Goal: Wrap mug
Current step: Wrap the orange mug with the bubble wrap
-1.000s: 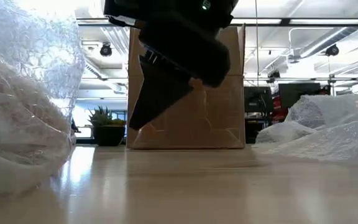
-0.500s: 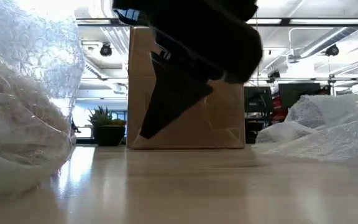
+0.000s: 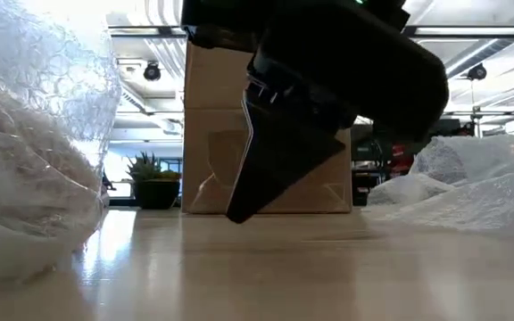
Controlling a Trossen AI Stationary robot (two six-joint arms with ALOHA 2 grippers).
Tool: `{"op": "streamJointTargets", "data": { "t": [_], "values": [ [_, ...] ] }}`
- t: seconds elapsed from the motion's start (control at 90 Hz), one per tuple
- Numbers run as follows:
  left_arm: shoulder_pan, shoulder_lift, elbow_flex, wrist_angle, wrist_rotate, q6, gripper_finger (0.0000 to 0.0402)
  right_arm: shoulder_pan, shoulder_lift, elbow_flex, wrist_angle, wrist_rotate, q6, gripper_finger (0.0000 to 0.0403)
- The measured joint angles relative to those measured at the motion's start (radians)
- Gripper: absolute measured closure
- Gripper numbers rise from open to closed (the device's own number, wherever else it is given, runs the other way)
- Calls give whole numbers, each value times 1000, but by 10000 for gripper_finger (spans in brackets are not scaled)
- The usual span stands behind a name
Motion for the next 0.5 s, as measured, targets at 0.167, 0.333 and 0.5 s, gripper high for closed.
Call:
{"op": "streamJointTargets", "data": {
  "t": [0.167,0.333,0.5],
  "values": [
    [7,0,-68,6,-59,-22,282,0,0,0,0,21,-1,401],
    [17,0,-111,29,-150,-29,304,0,0,0,5,21,-1,401],
    [33,0,-145,20,-168,-55,371,0,0,0,8,21,-13,401]
  ]
}}
